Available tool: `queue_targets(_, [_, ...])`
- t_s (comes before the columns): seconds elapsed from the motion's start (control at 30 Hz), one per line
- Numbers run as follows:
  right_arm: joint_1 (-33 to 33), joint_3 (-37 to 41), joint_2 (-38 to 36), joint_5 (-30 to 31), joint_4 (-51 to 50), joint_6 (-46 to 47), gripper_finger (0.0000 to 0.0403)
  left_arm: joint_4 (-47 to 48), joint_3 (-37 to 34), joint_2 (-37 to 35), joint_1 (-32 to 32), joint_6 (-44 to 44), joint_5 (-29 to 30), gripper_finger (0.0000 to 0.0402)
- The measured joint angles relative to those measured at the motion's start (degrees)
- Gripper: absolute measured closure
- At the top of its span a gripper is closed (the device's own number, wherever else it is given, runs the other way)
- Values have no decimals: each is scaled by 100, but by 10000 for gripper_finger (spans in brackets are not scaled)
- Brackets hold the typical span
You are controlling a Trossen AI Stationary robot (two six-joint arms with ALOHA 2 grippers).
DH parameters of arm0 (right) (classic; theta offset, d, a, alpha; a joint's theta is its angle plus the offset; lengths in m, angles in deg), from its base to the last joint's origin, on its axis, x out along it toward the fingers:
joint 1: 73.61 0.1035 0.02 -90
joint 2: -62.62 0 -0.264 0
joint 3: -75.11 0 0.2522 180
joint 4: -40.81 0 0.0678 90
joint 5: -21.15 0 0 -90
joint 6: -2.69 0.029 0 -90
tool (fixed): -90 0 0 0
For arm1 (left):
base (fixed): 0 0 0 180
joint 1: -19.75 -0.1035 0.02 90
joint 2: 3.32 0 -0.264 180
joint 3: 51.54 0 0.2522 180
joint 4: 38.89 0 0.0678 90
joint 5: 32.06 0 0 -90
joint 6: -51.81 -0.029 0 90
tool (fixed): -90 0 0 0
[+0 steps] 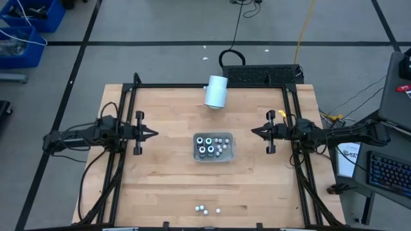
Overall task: Pick & Place food coloring
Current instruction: Put the small yellow food coloring bottle into the gray bin
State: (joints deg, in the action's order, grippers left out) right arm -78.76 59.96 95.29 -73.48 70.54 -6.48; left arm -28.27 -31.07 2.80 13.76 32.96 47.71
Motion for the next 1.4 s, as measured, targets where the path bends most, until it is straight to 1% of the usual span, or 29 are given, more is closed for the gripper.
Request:
queue_targets(0.13, [0, 0, 1, 1, -7, 134, 403, 91, -157, -46, -5, 22, -77, 401])
queue_targets(0.3, [0, 0, -1, 0, -158, 256, 403, -51, -607, -45, -3, -323, -2, 401])
queue_targets(0.43, [0, -2, 2, -102, -143, 541, 403, 45, -606, 96, -5, -251, 69, 399])
queue_targets(0.5, [0, -2, 0, -277, 22, 729, 403, 14, -611, 147, -5, -196, 115, 392])
queue_targets(0.57, [2, -2, -1, -328, 11, 834, 403, -43, -613, 167, -5, -202, 202, 384])
queue_targets(0.73, [2, -4, 81, -304, -125, 896, 403, -154, -613, 169, -5, -167, 296, 374])
queue_targets(0.87, [1, -4, 126, -270, -109, 1020, 403, -131, -613, 175, -5, 127, 281, 372])
queue_targets(0.97, [2, -49, 122, 27, 191, 1318, 403, -133, -613, 175, -5, 247, 280, 372])
queue_targets(1.03, [47, -233, 118, 35, 92, 1156, 403, -133, -613, 175, -5, 252, 281, 372])
queue_targets(1.07, [122, -318, 123, 62, -151, 921, 403, -133, -613, 174, -5, 254, 281, 371])
queue_targets(1.1, [225, -469, 151, 224, -559, 712, 403, -133, -613, 175, -3, 254, 281, 371])
queue_targets(1.2, [599, -1158, 287, 1185, -1402, 298, 403, -136, -613, 174, -3, 265, 281, 371])
queue_targets(1.23, [745, -1422, 357, 1377, -1671, 221, 403, -135, -613, 175, -5, 271, 279, 371])
queue_targets(1.27, [894, -1674, 470, 1491, -2006, 165, 403, -134, -613, 175, -5, 300, 280, 371])
queue_targets(1.33, [1249, -2166, 744, 1516, -2606, 87, 403, -135, -613, 175, -3, 436, 281, 371])
queue_targets(1.4, [1644, -2707, 1091, 1609, -2976, 55, 403, -132, -613, 174, -5, 598, 281, 371])
